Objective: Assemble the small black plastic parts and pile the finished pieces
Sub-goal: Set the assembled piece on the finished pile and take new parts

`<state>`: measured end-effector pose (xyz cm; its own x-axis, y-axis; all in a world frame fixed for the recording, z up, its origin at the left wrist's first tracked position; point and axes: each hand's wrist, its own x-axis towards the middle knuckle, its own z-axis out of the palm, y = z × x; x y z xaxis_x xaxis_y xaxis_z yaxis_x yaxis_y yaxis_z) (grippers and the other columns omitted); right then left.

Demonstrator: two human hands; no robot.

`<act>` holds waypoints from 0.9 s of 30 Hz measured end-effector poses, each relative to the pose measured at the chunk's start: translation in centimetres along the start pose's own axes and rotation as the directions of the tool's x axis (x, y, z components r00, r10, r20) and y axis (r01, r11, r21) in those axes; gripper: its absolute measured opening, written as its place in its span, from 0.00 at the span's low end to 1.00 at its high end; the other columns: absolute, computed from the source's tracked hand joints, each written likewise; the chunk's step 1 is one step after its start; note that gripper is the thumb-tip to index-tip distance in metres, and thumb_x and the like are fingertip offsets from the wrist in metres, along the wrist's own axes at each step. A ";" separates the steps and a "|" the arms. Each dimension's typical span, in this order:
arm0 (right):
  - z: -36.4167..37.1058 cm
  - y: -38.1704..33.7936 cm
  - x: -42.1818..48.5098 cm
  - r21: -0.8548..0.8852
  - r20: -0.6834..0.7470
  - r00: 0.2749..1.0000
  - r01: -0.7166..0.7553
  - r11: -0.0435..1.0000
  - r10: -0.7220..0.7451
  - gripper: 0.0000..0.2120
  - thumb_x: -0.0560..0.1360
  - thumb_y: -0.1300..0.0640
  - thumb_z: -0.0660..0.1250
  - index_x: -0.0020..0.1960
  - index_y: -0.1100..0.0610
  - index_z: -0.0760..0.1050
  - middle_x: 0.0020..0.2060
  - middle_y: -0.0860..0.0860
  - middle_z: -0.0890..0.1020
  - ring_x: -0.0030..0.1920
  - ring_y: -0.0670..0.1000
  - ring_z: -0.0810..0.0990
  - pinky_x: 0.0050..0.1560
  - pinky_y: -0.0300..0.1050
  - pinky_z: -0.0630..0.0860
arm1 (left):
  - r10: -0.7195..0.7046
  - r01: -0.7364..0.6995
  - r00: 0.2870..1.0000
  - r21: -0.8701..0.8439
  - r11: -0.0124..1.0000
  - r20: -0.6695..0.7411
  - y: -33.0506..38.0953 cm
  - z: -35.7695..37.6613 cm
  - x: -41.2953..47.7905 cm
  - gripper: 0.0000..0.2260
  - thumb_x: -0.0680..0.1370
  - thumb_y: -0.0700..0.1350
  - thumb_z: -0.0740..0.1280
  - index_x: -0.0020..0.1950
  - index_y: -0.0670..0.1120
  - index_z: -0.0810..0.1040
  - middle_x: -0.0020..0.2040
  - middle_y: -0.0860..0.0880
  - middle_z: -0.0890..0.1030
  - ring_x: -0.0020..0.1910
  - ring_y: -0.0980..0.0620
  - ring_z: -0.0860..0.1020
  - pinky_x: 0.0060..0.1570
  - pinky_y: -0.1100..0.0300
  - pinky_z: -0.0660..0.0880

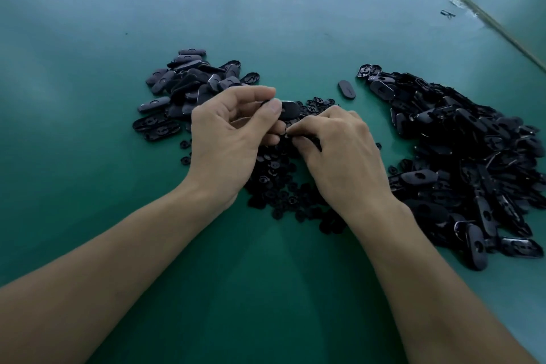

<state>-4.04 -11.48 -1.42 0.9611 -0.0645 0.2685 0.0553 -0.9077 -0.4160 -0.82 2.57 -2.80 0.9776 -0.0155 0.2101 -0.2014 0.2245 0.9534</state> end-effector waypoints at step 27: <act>-0.3 0.2 -0.6 0.194 -0.135 0.989 -0.029 0.980 0.056 0.04 0.77 0.61 0.63 0.43 0.58 0.71 0.34 0.48 0.74 0.34 0.48 0.72 0.34 0.41 0.63 | -0.001 0.001 1.000 0.017 1.000 0.008 -0.2 0.1 -0.1 0.05 0.79 0.33 0.69 0.49 0.43 0.81 0.38 0.48 0.85 0.40 0.49 0.86 0.39 0.62 0.80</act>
<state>-4.66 -11.73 -1.44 0.9173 -0.1707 0.3598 0.0790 -0.8075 -0.5846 -0.86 2.47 -2.98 0.9773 -0.0234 0.2105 -0.2012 0.2079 0.9572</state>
